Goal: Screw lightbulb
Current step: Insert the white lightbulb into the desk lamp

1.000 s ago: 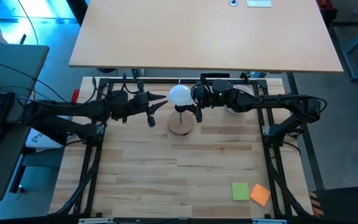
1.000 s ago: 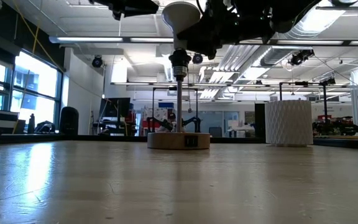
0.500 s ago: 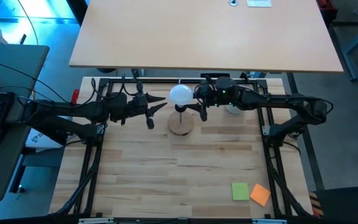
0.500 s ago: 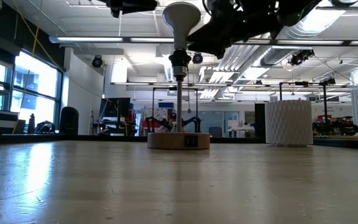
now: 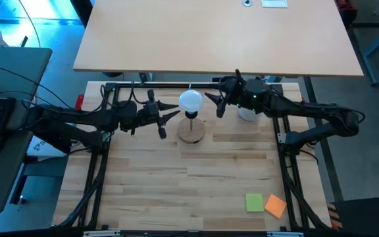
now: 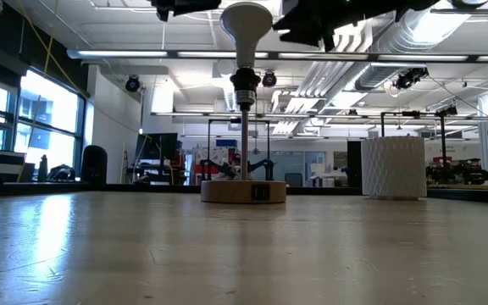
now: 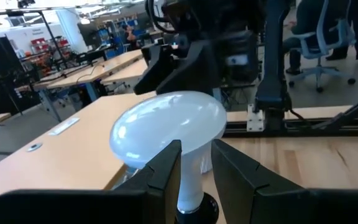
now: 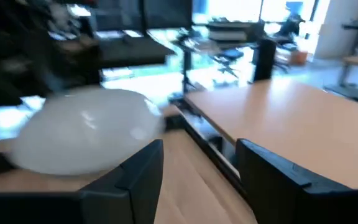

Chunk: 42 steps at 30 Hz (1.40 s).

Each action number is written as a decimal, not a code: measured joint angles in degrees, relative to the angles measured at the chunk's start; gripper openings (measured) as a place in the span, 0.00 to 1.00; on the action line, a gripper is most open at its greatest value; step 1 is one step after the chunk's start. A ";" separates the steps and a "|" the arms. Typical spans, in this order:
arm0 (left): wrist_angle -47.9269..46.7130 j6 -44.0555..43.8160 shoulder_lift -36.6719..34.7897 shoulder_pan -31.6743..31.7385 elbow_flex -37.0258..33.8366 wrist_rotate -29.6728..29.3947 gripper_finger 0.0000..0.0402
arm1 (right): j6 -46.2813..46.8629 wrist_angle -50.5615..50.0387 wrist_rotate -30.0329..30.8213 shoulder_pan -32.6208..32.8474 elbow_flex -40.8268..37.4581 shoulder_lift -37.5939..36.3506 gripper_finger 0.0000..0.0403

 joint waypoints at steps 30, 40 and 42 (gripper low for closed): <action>0.55 3.03 0.71 1.22 0.01 0.12 0.21 | 3.84 -2.67 3.91 2.81 0.00 -0.42 0.49; 1.12 3.41 1.49 4.69 0.00 -0.67 0.21 | 4.10 -3.80 0.12 5.41 -0.04 -1.09 0.49; 1.16 3.61 1.59 5.43 0.00 -0.70 0.21 | 4.11 -5.08 -0.80 6.85 0.00 -2.08 0.49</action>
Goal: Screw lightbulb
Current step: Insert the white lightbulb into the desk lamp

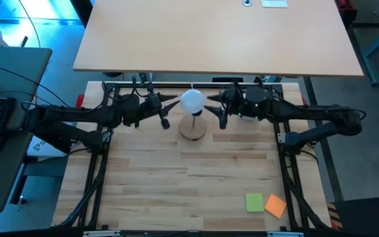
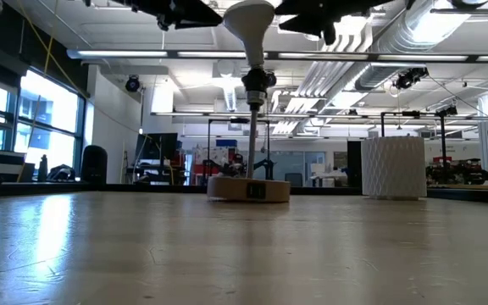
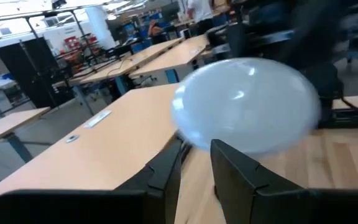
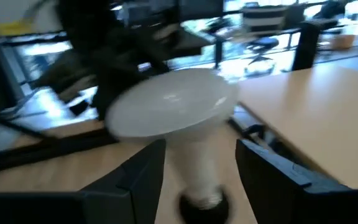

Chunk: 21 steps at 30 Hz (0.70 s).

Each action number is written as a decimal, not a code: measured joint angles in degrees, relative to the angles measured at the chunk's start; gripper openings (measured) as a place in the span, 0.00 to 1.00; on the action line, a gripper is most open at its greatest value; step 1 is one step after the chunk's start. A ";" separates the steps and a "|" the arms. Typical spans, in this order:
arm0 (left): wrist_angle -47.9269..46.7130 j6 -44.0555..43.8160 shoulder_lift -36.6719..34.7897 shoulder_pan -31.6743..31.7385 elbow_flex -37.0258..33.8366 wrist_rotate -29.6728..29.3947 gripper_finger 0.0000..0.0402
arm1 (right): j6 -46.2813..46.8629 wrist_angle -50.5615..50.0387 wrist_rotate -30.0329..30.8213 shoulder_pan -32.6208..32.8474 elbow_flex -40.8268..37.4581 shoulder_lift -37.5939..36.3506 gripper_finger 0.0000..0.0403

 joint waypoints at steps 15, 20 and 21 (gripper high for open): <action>-2.56 -1.11 -0.86 0.08 0.00 0.20 0.21 | -0.70 -8.92 4.74 0.44 0.02 -2.11 0.49; -3.70 -1.10 -0.88 -0.89 0.00 -1.74 0.21 | -4.59 -14.71 4.65 0.39 0.02 -1.05 0.49; -3.71 -1.11 -0.88 -0.90 0.00 -1.75 0.21 | -4.86 -14.45 4.25 0.37 0.02 -0.23 0.49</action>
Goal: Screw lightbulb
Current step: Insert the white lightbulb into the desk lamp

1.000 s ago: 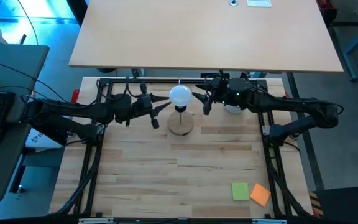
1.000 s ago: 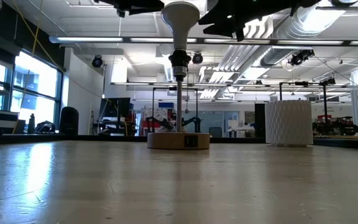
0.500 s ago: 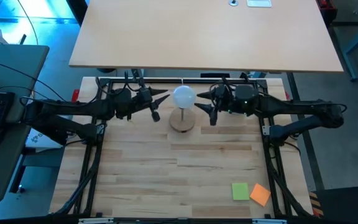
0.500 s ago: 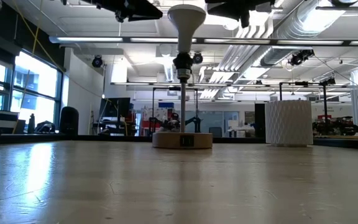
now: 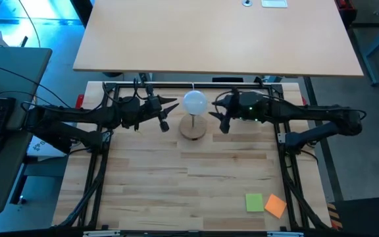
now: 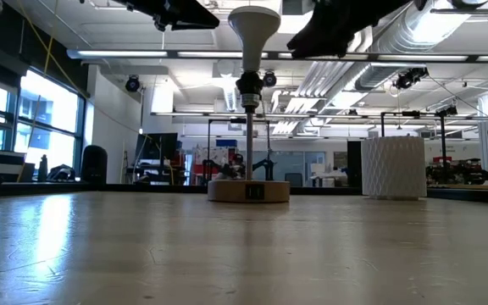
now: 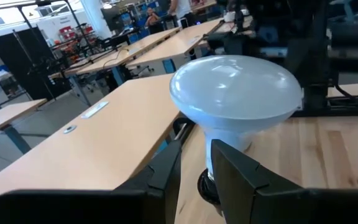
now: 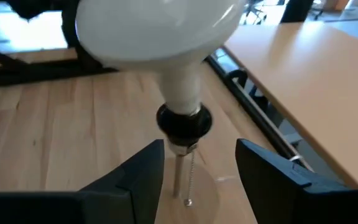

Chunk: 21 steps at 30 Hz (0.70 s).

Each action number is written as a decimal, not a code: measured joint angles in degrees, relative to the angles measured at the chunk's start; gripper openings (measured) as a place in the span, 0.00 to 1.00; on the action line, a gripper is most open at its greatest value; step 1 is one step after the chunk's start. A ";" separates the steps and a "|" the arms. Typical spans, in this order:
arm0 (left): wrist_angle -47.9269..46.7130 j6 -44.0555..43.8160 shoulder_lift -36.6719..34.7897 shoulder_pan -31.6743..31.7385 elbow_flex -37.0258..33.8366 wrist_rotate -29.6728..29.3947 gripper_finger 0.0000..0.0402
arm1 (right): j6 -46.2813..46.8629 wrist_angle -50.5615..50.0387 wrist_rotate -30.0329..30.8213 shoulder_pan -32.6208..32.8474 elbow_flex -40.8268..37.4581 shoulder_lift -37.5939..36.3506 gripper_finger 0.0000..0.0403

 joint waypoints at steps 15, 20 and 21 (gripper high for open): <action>-1.23 -1.53 -0.02 -1.20 0.00 -0.07 0.21 | -7.57 19.66 -7.86 -3.75 0.00 13.35 0.65; -1.01 -1.55 -0.02 -1.20 0.00 -0.07 0.21 | -9.57 26.75 -8.83 -3.14 0.00 16.82 0.65; -1.03 -1.60 -0.02 -1.20 0.00 -0.07 0.21 | -10.01 28.31 -8.89 -2.93 0.00 17.36 0.65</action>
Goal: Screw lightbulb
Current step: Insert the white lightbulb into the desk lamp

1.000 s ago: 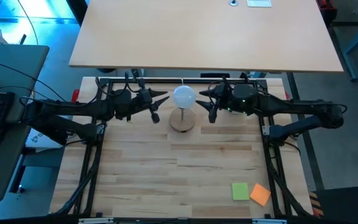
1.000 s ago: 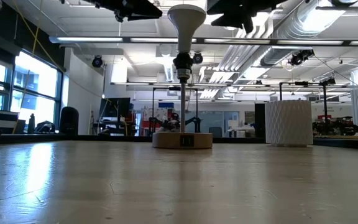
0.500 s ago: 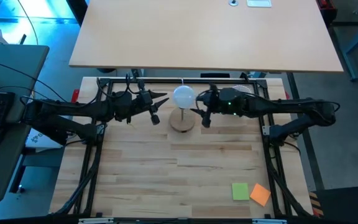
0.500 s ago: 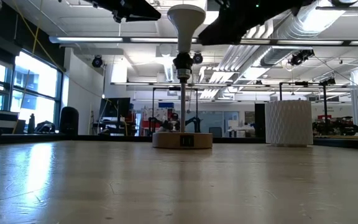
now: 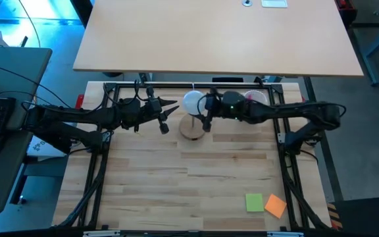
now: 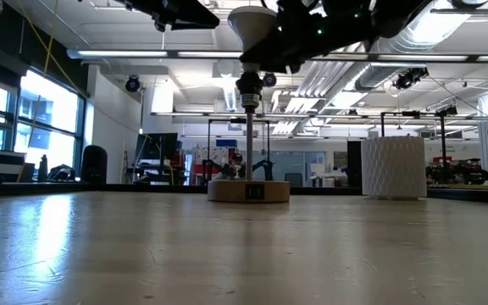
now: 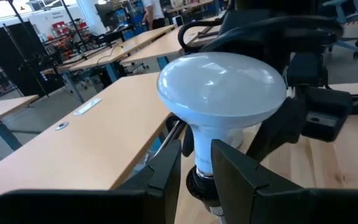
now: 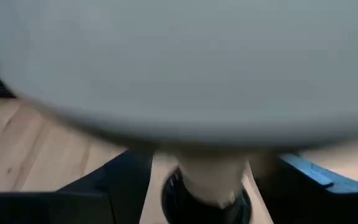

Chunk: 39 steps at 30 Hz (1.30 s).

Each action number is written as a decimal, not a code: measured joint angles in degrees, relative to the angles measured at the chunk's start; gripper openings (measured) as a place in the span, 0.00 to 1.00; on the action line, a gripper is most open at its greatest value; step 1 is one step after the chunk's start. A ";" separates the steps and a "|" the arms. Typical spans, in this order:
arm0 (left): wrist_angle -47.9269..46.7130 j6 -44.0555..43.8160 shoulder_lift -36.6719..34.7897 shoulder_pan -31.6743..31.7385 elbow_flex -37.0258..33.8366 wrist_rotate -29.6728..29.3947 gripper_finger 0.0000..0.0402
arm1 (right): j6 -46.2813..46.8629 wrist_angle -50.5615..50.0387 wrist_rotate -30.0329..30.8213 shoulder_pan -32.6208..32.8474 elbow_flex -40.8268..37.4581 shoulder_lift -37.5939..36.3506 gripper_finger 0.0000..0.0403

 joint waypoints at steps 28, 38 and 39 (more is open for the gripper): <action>-1.36 -1.44 0.00 0.00 0.00 0.00 0.21 | 15.48 8.05 -0.15 -2.90 0.00 1.03 0.37; -0.96 -2.29 0.00 0.00 0.00 0.01 0.21 | 13.21 5.62 0.55 -2.15 0.00 1.20 0.37; -0.79 -2.28 0.00 0.00 0.00 0.03 0.21 | 12.51 5.60 0.96 -1.99 0.00 1.18 0.37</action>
